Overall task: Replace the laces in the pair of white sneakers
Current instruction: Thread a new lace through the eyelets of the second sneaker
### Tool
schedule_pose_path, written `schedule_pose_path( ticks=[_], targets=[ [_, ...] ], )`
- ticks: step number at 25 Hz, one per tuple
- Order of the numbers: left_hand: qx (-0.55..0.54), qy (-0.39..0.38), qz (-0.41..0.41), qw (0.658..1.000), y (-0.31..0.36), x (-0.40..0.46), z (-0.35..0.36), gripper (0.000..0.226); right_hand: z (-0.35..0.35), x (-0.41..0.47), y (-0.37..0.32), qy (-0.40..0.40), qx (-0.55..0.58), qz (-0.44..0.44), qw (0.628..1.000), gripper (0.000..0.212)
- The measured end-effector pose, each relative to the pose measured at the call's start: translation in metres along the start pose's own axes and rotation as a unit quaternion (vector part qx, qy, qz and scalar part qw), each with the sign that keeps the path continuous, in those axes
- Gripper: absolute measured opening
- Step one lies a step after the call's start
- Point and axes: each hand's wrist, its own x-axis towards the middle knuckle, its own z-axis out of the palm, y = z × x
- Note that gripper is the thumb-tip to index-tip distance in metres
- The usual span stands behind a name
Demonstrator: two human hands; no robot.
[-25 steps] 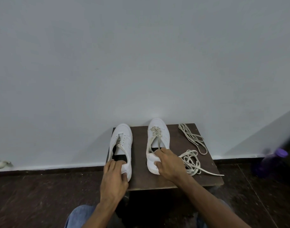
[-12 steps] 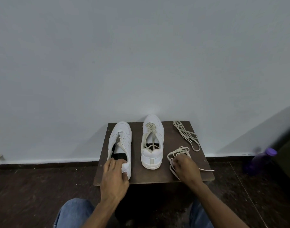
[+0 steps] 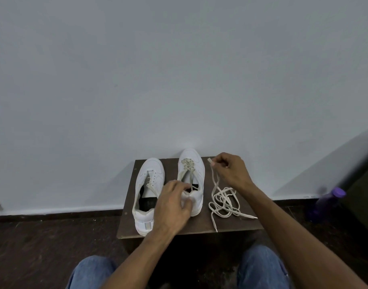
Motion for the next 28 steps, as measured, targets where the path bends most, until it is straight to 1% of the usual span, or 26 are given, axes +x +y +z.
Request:
schedule_pose_path(
  ticks=[2,3,5,6,7,8,9,10,11,12,13,15,16,17,18,20,22,23,25,26,27,28],
  targets=[
    [0.039,-0.048,0.058,0.996,0.004,0.005,0.014,0.037,0.005,-0.008,0.022,-0.002,-0.116,0.02,0.993,0.021],
    [0.078,-0.082,0.08,0.99,0.002,0.006,0.02,0.042,0.009,-0.014,0.036,-0.03,-0.179,0.027,0.983,0.022],
    [0.154,-0.139,0.089,0.974,-0.006,0.002,0.031,0.048,0.017,-0.034,0.063,-0.148,-0.269,0.032,0.951,0.014],
    [0.175,-0.154,0.087,0.969,-0.012,-0.001,0.033,0.049,0.022,-0.045,0.075,-0.203,-0.296,0.019,0.933,0.013],
    [0.182,-0.163,0.086,0.966,-0.018,-0.003,0.035,0.051,0.025,-0.052,0.086,-0.22,-0.303,0.006,0.927,0.014],
    [0.185,-0.172,0.085,0.964,-0.023,-0.005,0.037,0.053,0.025,-0.053,0.091,-0.188,-0.283,0.008,0.941,0.014],
    [0.186,-0.183,0.084,0.962,-0.026,-0.006,0.038,0.055,0.023,-0.047,0.091,-0.122,-0.246,0.033,0.961,0.014],
    [0.186,-0.195,0.084,0.959,-0.028,-0.007,0.039,0.057,0.019,-0.035,0.092,-0.039,-0.216,0.06,0.974,0.015],
    [0.183,-0.203,0.087,0.958,-0.028,-0.008,0.039,0.058,0.014,-0.02,0.097,0.026,-0.203,0.083,0.975,0.017],
    [0.175,-0.206,0.087,0.959,-0.029,-0.009,0.041,0.059,0.01,-0.002,0.106,0.047,-0.208,0.101,0.972,0.022],
    [0.163,-0.205,0.085,0.961,-0.03,-0.008,0.042,0.06,0.006,0.016,0.115,0.026,-0.229,0.111,0.967,0.03],
    [0.146,-0.204,0.079,0.965,-0.032,-0.008,0.042,0.061,0.004,0.043,0.132,-0.078,-0.298,0.131,0.942,0.047],
    [0.142,-0.202,0.08,0.966,-0.033,-0.009,0.042,0.061,0.006,0.051,0.141,-0.116,-0.332,0.139,0.926,0.051],
    [0.141,-0.201,0.081,0.966,-0.033,-0.009,0.041,0.062,0.009,0.054,0.148,-0.133,-0.366,0.143,0.91,0.05],
    [0.139,-0.202,0.082,0.966,-0.033,-0.01,0.041,0.063,0.012,0.054,0.153,-0.129,-0.401,0.134,0.897,0.045],
    [0.137,-0.206,0.085,0.965,-0.033,-0.01,0.041,0.062,0.016,0.056,0.159,-0.101,-0.429,0.112,0.89,0.033],
    [0.13,-0.2,0.085,0.968,-0.033,-0.009,0.043,0.062,0.016,0.056,0.159,-0.085,-0.401,0.12,0.904,0.026],
    [0.125,-0.198,0.083,0.968,-0.033,-0.01,0.044,0.062,0.014,0.055,0.157,-0.068,-0.358,0.134,0.922,0.023],
    [0.111,-0.206,0.078,0.969,-0.036,-0.01,0.045,0.061,0.008,0.054,0.141,0.005,-0.21,0.154,0.965,0.014],
    [0.092,-0.214,0.068,0.97,-0.037,-0.009,0.044,0.06,0.005,0.053,0.126,0.038,-0.113,0.142,0.983,0.011],
    [0.055,-0.219,0.049,0.973,-0.035,-0.007,0.042,0.058,0.001,0.051,0.105,0.051,-0.015,0.114,0.992,0.012],
    [0.002,-0.22,0.022,0.975,-0.033,-0.004,0.037,0.057,-0.005,0.048,0.081,0.041,0.07,0.076,0.994,0.011]
  ],
)
